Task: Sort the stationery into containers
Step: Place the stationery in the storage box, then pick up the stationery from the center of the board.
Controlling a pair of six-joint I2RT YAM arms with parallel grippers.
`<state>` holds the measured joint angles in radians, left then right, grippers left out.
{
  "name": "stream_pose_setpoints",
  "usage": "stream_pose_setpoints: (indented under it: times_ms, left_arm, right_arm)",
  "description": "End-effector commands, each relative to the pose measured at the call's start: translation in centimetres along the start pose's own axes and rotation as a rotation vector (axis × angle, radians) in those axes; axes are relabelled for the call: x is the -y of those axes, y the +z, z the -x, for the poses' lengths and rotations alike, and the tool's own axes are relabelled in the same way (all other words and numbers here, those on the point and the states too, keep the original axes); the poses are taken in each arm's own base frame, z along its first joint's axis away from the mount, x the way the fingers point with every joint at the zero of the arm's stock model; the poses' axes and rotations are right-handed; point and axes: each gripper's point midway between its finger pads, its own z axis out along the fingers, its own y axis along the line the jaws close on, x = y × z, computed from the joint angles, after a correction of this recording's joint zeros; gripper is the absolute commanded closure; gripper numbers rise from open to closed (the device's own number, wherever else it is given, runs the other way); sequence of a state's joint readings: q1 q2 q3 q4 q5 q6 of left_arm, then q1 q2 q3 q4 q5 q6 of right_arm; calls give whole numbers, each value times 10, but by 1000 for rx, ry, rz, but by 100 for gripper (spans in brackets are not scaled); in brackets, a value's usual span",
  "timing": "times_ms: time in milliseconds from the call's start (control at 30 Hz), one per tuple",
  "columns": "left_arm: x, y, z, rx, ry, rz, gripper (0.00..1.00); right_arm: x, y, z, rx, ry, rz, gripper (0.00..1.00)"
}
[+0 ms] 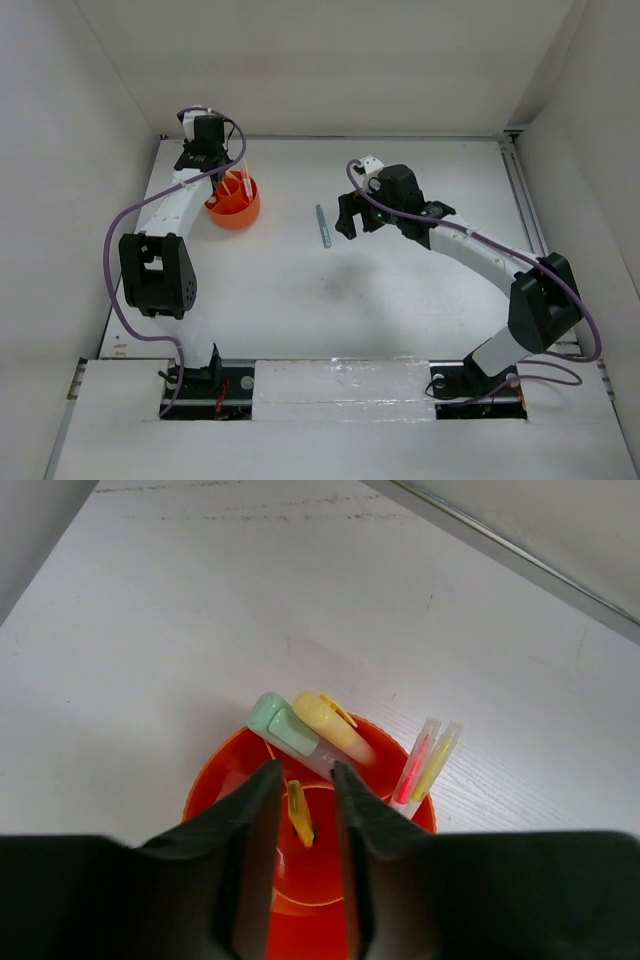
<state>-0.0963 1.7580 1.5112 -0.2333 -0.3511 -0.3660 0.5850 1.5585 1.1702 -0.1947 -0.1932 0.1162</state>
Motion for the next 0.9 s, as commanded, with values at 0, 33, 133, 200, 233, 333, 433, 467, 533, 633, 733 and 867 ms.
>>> stream_pose_setpoints:
  times_ms: [0, 33, 133, 200, 233, 333, 433, 467, 533, 633, 733, 867]
  left_arm:
    - [1, -13, 19, 55, -40, -18, 73]
    - [2, -15, 18, 49, -49, -31, 65]
    - [8, -21, 23, 63, -60, -71, 57]
    - [12, -31, 30, 75, -68, -104, 44]
    - [14, -31, 30, 71, -67, -114, 37]
    - [18, -56, 49, 106, -96, -162, 8]
    - [19, -86, 72, 139, -156, -195, 0]
    - [15, -92, 69, 113, -162, -184, 0]
    - [16, -111, 82, 119, -188, -203, 0]
    - [15, -132, 79, 67, -188, -229, 0]
    - [15, -153, 78, 53, -186, -270, 0]
    - [12, -174, 68, 45, -162, -331, 0]
  right_arm:
    - [-5, -6, 27, 68, -40, -6, 0]
    - [-4, -3, 25, 59, -39, -7, 0]
    - [-1, 0, 22, 52, -37, -17, 0]
    - [0, 4, 17, 37, -34, -19, 0]
    - [-6, 5, 18, 43, -42, -8, 0]
    - [-1, 27, 10, -5, -48, -59, 0]
    - [1, 54, -5, -104, -51, -96, 0]
    - [0, 61, -8, -118, -62, -117, 0]
    - [-2, 80, -16, -152, -60, -124, 0]
    - [3, 99, -28, -210, -63, -181, 3]
    - [5, 113, -46, -277, -76, -237, 12]
    - [11, 130, -65, -336, -82, -277, 18]
